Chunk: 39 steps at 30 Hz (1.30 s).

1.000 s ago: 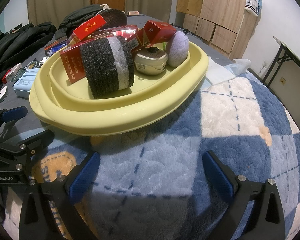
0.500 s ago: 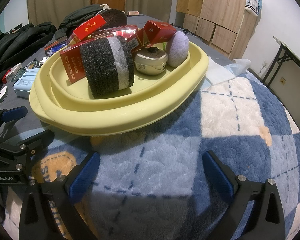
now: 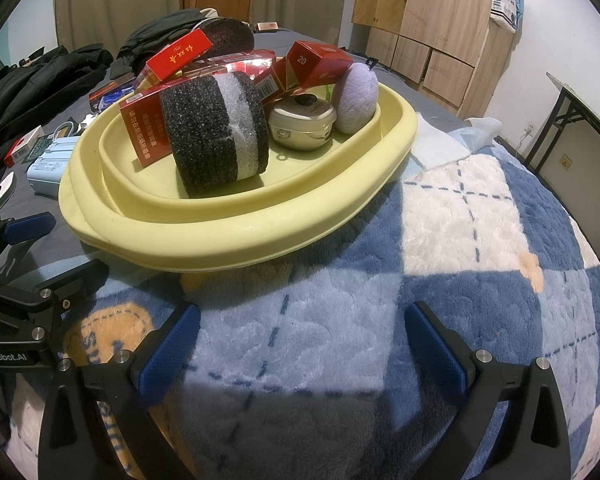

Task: Organize rigid objects

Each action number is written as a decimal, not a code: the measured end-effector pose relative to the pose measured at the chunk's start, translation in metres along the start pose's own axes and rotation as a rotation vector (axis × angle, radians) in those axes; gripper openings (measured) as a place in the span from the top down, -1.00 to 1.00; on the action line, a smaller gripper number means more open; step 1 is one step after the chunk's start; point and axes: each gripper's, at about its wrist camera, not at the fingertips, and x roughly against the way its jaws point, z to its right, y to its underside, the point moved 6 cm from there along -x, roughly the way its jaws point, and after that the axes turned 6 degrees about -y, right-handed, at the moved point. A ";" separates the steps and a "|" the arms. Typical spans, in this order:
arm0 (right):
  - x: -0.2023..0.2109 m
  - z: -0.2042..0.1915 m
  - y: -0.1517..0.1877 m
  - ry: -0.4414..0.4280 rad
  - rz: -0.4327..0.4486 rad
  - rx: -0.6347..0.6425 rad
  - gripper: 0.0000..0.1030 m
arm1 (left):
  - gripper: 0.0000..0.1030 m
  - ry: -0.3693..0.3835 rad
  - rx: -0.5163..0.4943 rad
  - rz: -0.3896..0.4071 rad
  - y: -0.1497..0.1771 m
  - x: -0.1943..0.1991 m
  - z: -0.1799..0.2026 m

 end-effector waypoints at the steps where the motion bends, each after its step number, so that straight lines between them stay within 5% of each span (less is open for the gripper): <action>1: 0.000 0.000 0.000 0.000 0.000 0.000 -0.99 | -1.00 0.000 0.000 0.000 0.000 0.000 0.000; 39: 0.000 0.000 0.000 0.000 0.000 0.000 -0.99 | -1.00 0.000 0.000 0.000 0.000 0.000 0.000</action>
